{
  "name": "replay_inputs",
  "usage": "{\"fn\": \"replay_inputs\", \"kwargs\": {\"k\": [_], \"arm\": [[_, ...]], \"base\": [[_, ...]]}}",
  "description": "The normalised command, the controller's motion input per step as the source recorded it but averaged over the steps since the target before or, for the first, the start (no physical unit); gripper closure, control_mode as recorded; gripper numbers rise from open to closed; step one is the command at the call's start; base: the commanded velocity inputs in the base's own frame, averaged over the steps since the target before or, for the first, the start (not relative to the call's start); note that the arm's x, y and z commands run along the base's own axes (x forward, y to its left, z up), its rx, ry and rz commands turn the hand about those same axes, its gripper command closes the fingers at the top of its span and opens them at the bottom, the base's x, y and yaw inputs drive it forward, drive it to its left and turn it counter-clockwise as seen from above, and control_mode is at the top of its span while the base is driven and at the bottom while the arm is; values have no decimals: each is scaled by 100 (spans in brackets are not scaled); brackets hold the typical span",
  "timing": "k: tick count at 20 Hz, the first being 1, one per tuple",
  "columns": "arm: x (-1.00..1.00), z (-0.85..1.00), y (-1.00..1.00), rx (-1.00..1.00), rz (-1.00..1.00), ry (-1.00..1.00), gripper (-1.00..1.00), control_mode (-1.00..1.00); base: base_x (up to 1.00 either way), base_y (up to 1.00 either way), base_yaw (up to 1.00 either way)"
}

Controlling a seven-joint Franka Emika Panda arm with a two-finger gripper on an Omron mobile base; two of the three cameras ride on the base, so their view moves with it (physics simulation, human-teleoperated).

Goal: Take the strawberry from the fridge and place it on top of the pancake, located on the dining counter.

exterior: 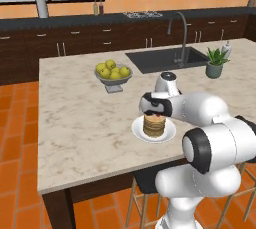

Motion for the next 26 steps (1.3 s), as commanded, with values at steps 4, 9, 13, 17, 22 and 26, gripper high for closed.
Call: {"fn": "replay_inputs", "kwargs": {"k": [4,9,13,17,22,26], "arm": [[0,-14,2,0,0,0,-100,-100],[0,-1,0,0,-1,0,-100,-100],[0,7,0,0,0,3,-100,-100],[0,25,1,-2,0,3,-100,-100],[-23,59,12,-8,0,2,-100,-100],[-70,61,53,-1,0,16,-100,-100]], "base": [[0,0,0],[0,0,0],[0,0,0],[0,0,0],[0,0,0],[0,0,0]]}}
